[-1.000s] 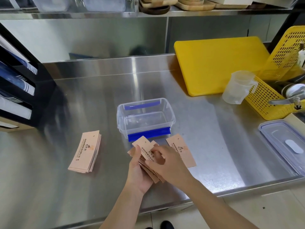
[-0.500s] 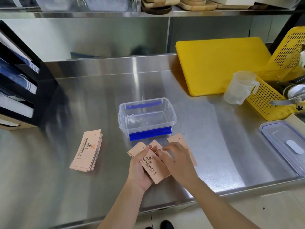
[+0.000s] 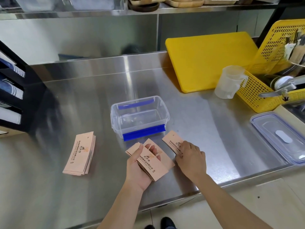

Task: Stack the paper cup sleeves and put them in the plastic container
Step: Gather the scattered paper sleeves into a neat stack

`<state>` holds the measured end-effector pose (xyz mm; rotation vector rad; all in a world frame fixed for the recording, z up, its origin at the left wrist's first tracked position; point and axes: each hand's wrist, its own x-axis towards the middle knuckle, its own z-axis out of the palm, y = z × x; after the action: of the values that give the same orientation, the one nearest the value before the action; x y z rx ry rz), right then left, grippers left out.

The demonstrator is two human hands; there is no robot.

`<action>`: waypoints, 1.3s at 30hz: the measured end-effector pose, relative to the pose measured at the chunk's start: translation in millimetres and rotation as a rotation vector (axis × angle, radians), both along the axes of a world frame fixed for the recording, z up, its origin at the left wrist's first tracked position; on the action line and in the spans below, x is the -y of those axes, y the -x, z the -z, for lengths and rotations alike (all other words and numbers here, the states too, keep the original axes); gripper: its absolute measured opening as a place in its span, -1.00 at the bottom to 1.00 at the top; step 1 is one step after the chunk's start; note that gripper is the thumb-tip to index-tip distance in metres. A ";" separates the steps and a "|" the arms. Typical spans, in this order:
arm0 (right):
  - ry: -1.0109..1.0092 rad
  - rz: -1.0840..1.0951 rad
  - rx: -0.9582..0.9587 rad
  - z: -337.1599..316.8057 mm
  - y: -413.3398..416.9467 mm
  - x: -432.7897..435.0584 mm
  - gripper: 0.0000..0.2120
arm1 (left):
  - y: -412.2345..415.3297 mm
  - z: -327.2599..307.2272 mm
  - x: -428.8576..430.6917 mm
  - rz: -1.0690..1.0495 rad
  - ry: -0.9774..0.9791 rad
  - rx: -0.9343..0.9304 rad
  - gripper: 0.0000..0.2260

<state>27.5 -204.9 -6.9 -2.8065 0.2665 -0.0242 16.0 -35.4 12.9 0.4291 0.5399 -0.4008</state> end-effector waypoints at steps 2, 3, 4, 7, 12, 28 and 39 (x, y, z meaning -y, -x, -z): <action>-0.040 0.033 -0.012 -6.1 -1.8 0.8 -0.70 | 0.5 1.1 -0.3 -0.011 -0.009 -0.002 -0.53; -0.065 0.040 -0.012 -9.5 -1.9 0.6 -0.70 | 0.5 2.0 -0.2 -0.020 -0.018 -0.004 -0.51; -0.096 0.036 -0.008 -12.8 -1.6 -0.4 -0.69 | 0.0 3.0 0.1 -0.030 -0.028 -0.002 -0.49; -0.299 -0.024 -0.006 -22.1 2.6 -9.2 -0.67 | -1.9 4.0 -0.2 -0.027 -0.071 0.081 -0.49; -0.640 -0.180 -0.074 -39.0 12.1 -37.9 -0.62 | -0.3 5.3 -2.9 0.064 -0.050 0.208 -0.47; -0.638 -0.395 -0.070 -36.6 17.9 -66.6 -0.79 | 9.6 7.0 -20.8 -0.046 -0.049 0.157 -0.79; 0.009 -0.321 -0.091 -0.4 17.2 -51.4 -0.36 | 5.3 10.8 -30.9 -0.234 0.041 0.064 -0.65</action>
<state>10.3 -153.4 -6.5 -2.8283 -0.1651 0.1764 10.7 -4.6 2.0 0.3337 0.5125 -0.1724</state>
